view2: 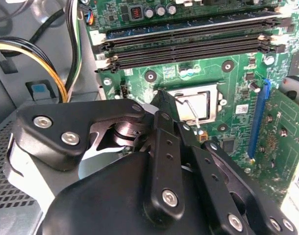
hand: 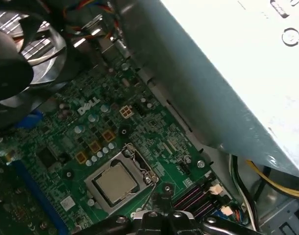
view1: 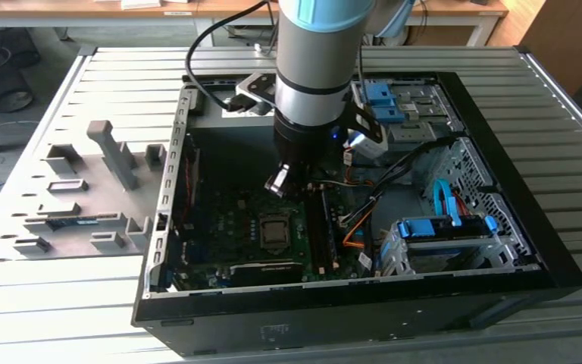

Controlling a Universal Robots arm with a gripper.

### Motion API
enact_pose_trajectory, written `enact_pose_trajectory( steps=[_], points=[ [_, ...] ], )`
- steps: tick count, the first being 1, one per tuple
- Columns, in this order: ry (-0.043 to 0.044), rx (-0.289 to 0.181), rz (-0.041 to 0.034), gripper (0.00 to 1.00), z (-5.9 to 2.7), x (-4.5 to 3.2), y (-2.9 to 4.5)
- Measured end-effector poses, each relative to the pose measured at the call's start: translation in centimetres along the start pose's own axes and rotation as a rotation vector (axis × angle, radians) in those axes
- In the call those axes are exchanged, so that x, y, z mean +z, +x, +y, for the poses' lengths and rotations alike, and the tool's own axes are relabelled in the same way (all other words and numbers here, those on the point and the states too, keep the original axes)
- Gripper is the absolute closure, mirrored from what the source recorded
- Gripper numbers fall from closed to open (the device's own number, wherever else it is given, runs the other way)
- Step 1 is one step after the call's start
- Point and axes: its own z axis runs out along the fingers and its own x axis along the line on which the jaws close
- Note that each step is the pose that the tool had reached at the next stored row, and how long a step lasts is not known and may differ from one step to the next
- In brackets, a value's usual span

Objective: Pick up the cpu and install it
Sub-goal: 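Install the first cpu locking lever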

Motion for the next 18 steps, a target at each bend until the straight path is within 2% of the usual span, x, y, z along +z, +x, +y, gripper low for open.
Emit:
enact_pose_trajectory(
  steps=[6,18],
  points=[
    [0.0019,-0.080,0.0052,0.90,-0.01,0.20,0.00],
    [0.0023,-0.113,0.0068,0.90,-0.81,0.74,1.22]
  ],
)
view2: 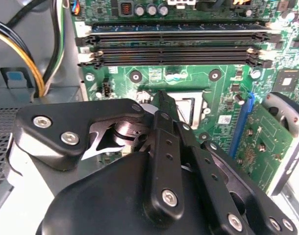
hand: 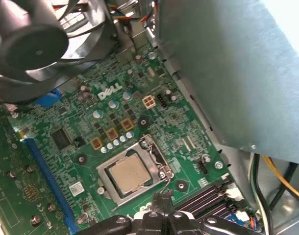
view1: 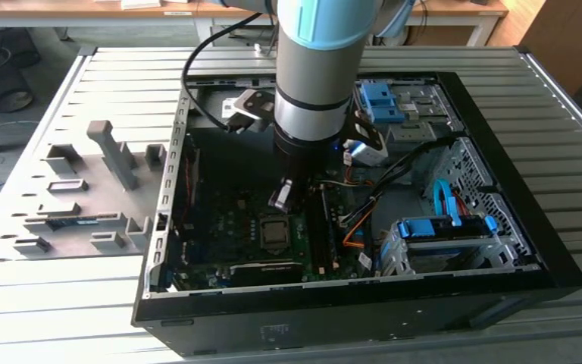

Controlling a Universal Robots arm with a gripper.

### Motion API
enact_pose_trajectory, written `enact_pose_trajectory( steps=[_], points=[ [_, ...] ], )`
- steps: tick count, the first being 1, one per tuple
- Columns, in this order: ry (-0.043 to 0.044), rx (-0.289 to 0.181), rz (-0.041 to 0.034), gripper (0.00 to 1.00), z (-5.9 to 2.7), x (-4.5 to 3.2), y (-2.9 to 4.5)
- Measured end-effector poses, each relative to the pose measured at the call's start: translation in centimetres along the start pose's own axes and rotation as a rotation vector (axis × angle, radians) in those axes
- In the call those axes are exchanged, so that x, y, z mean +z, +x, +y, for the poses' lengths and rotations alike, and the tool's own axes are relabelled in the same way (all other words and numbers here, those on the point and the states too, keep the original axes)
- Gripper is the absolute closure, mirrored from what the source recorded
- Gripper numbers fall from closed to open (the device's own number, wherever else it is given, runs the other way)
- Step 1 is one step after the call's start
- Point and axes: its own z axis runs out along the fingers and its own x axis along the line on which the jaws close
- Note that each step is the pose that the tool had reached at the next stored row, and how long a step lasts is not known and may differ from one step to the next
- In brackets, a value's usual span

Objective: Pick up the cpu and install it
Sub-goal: 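Install the first cpu locking lever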

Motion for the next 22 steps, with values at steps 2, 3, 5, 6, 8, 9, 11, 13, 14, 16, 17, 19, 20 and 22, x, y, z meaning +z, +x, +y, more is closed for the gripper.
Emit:
enact_pose_trajectory(
  steps=[2,3,5,6,8,9,11,13,14,16,17,19,20,22],
  points=[
    [0.0002,-0.005,0.0001,0.90,-0.12,0.05,0.22],
    [0.0003,-0.008,0.0002,0.90,-0.19,0.08,0.35],
    [0.0004,-0.013,0.0006,0.90,-0.31,0.16,0.53],
    [0.0006,-0.015,0.0012,0.90,-0.35,0.20,0.60],
    [0.0012,-0.020,0.0029,0.90,-0.44,0.28,0.74],
    [0.0018,-0.022,0.0038,0.90,-0.48,0.31,0.81],
    [0.0033,-0.026,0.0064,0.90,-0.55,0.37,0.92],
    [0.0058,-0.031,0.0105,0.90,-0.60,0.42,1.00],
    [0.0074,-0.032,0.0132,0.90,-0.64,0.43,1.06],
    [0.0107,-0.036,0.0192,0.90,-0.70,0.45,1.17],
    [0.0126,-0.038,0.0223,0.90,-0.73,0.47,1.22],
    [0.0167,-0.041,0.0292,0.90,-0.78,0.50,1.29],
    [0.0190,-0.043,0.0331,0.90,-0.80,0.51,1.33],
    [0.0240,-0.047,0.0418,0.90,-0.85,0.53,1.41]
  ],
)
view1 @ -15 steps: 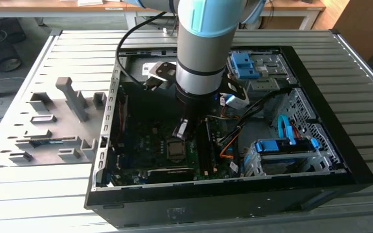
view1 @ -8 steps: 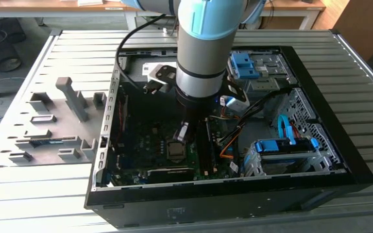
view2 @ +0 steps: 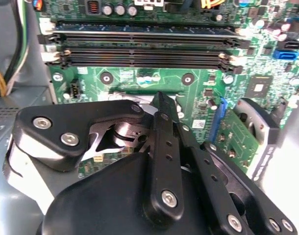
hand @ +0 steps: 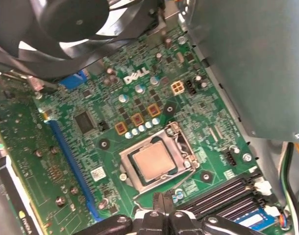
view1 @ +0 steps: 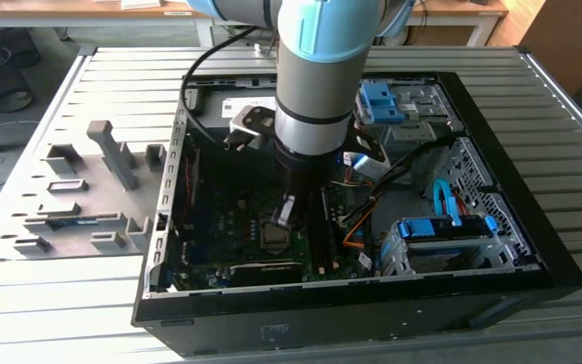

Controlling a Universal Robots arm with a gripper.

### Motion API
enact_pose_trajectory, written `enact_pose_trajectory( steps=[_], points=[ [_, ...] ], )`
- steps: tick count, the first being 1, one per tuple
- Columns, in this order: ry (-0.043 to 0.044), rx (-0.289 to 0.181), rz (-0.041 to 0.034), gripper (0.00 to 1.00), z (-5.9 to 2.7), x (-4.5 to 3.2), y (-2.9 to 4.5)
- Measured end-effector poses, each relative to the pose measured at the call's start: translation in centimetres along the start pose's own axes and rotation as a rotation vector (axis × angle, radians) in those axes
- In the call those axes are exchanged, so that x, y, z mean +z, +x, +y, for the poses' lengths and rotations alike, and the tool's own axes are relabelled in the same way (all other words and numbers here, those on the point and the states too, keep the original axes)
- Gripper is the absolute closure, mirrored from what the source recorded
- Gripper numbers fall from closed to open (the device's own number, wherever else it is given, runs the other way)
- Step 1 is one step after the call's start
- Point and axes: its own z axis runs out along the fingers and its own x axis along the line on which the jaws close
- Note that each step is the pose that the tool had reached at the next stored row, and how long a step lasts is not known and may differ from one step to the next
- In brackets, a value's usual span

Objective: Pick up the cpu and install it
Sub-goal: 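Install the first cpu locking lever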

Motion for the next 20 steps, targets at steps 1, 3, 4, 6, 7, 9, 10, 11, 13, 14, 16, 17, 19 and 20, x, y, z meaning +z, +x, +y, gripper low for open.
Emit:
enact_pose_trajectory(
  steps=[1,3,4,6,7,9,10,11,13,14,16,17,19,20],
  points=[
    [0.0023,-0.001,0.0041,0.90,-0.02,0.01,0.05],
    [0.0058,-0.003,0.0106,0.90,-0.10,0.13,0.19],
    [0.0065,-0.003,0.0116,0.90,-0.14,0.27,0.24],
    [0.0071,-0.004,0.0129,0.90,-0.22,0.60,0.34],
    [0.0073,-0.004,0.0132,0.90,-0.25,0.79,0.39],
    [0.0075,-0.004,0.0137,0.90,-0.32,1.17,0.47],
    [0.0076,-0.004,0.0135,0.90,-0.33,1.36,0.49],
    [0.0076,-0.004,0.0135,0.90,-0.35,1.54,0.50],
    [0.0076,-0.004,0.0136,0.90,-0.39,1.91,0.52],
    [0.0076,-0.004,0.0136,0.90,-0.41,2.08,0.54],
    [0.0076,-0.004,0.0136,0.90,-0.44,2.45,0.57],
    [0.0073,-0.004,0.0132,0.90,-0.45,2.57,0.60],
    [0.0065,-0.005,0.0115,0.90,-0.49,2.66,0.67],
    [0.0061,-0.005,0.0108,0.90,-0.51,2.69,0.71]
  ],
)
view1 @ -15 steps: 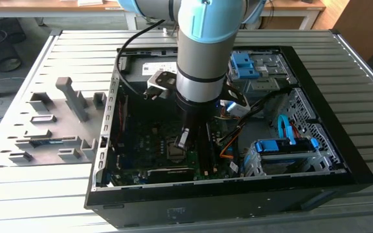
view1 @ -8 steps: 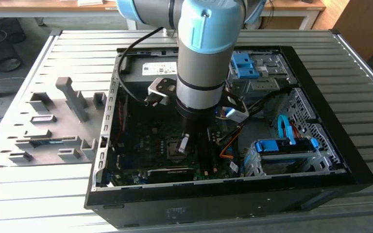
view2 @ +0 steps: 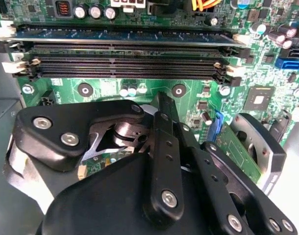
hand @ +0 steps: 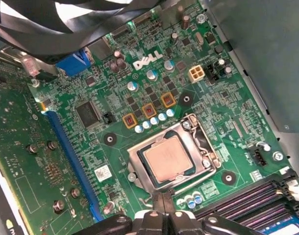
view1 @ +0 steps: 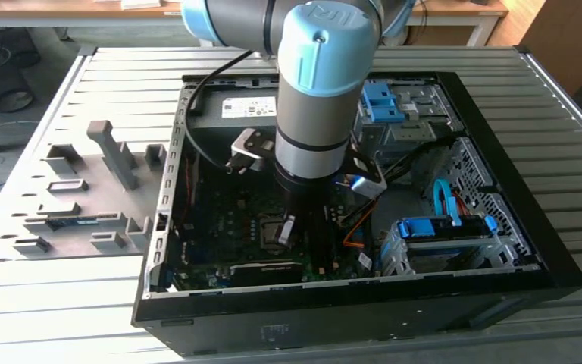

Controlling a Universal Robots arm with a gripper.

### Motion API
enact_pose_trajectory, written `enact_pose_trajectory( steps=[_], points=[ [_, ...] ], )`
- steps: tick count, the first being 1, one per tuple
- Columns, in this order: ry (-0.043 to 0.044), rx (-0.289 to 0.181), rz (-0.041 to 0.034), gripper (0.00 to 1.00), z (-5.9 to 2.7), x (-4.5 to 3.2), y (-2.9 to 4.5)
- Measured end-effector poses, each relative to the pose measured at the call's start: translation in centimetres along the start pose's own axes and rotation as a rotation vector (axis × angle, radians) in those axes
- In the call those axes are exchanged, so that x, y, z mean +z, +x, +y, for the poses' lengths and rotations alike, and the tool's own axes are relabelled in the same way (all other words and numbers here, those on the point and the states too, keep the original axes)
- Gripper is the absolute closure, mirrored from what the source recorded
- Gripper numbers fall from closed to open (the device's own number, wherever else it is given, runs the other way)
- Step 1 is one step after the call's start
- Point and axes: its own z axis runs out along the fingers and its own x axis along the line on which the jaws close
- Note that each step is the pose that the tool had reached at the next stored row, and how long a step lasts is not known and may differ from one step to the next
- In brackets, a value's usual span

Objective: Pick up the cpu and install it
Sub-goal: 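Install the first cpu locking lever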

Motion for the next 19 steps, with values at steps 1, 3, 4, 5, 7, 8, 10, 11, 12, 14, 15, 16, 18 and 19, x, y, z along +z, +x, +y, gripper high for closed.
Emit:
enact_pose_trajectory(
  steps=[1,3,4,5,7,8,10,11,12,14,15,16,18,19],
  points=[
    [-0.0006,0.000,-0.0011,0.90,-0.03,0.04,0.05],
    [-0.0033,0.000,-0.0060,0.90,-0.08,0.15,0.14],
    [-0.0048,-0.001,-0.0088,0.90,-0.10,0.22,0.17],
    [-0.0063,-0.001,-0.0116,0.90,-0.13,0.28,0.21],
    [-0.0102,-0.001,-0.0189,0.90,-0.18,0.39,0.32],
    [-0.0124,-0.001,-0.0230,0.90,-0.21,0.44,0.37],
    [-0.0172,-0.002,-0.0324,0.90,-0.27,0.51,0.42],
    [-0.0199,-0.002,-0.0374,0.90,-0.30,0.53,0.42],
    [-0.0221,-0.002,-0.0413,0.90,-0.34,0.54,0.43],
    [-0.0260,-0.003,-0.0488,0.90,-0.39,0.58,0.44],
    [-0.0281,-0.003,-0.0529,0.90,-0.41,0.60,0.44],
    [-0.0301,-0.003,-0.0569,0.90,-0.44,0.63,0.44],
    [-0.0340,-0.004,-0.0645,0.90,-0.51,0.70,0.43],
    [-0.0357,-0.004,-0.0671,0.90,-0.54,0.74,0.42]
  ],
)
